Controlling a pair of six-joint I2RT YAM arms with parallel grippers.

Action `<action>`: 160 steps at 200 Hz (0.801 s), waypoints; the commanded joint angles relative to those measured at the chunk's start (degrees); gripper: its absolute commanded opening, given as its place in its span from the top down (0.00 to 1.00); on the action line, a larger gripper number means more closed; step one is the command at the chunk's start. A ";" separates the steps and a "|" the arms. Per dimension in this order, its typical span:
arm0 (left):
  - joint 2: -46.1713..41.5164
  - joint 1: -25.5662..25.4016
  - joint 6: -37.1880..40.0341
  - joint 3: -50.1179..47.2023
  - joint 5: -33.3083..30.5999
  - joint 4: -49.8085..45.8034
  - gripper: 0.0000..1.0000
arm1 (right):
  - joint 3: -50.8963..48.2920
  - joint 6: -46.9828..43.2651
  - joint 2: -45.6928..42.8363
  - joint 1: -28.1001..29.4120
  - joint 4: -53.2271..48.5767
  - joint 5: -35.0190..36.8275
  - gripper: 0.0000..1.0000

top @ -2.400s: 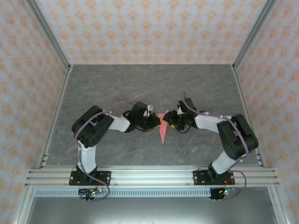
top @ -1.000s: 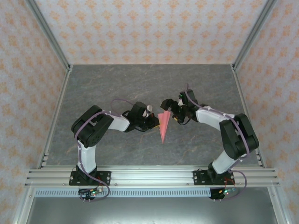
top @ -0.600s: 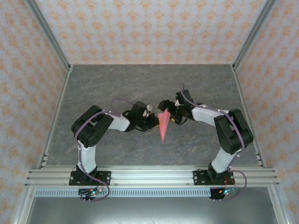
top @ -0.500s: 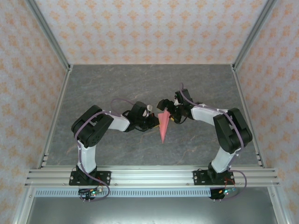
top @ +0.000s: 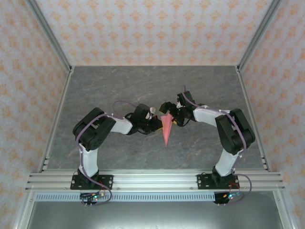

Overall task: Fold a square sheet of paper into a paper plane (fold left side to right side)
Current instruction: Fold the wing for the fifth time at the center of the table.

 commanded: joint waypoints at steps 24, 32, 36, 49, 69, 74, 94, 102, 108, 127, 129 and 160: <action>-3.49 0.31 2.46 1.68 -1.35 -2.64 1.00 | 2.65 -2.42 2.08 0.48 -7.21 2.34 0.00; -3.53 0.34 2.73 1.89 -1.39 -3.02 1.00 | 2.79 -2.64 2.33 0.51 -7.84 2.63 0.00; -3.49 0.31 2.82 1.95 -1.39 -3.21 1.00 | 2.77 -2.77 2.48 0.48 -8.04 2.70 0.00; -3.45 0.28 2.93 2.22 -1.30 -3.36 1.00 | 2.77 -2.83 2.94 0.48 -8.28 2.55 0.00; -3.33 0.29 3.11 2.31 -1.30 -3.71 1.00 | 2.77 -3.03 3.14 0.58 -8.64 2.59 0.00; -3.31 0.29 3.25 2.29 -1.37 -3.86 1.00 | 2.77 -3.10 3.15 0.61 -8.82 2.66 0.00; -3.15 0.35 3.61 2.55 -1.43 -4.27 1.00 | 2.86 -3.57 3.08 0.64 -9.67 3.15 0.00; -3.02 0.31 3.64 2.65 -1.39 -4.39 1.00 | 2.94 -3.61 3.07 0.68 -9.86 3.12 0.00; -2.97 0.32 3.74 2.66 -1.43 -4.45 1.00 | 2.94 -3.60 3.07 0.70 -9.89 3.16 0.00; -2.90 0.34 4.16 2.93 -1.65 -5.06 1.00 | 3.03 -3.58 3.10 0.82 -9.98 3.16 0.00; -2.81 0.33 4.23 2.88 -1.65 -5.13 1.00 | 3.03 -3.61 3.08 0.86 -10.02 3.16 0.00; -2.40 0.32 4.34 3.29 -1.74 -5.08 1.00 | 3.12 -3.92 3.33 1.04 -10.24 3.25 0.00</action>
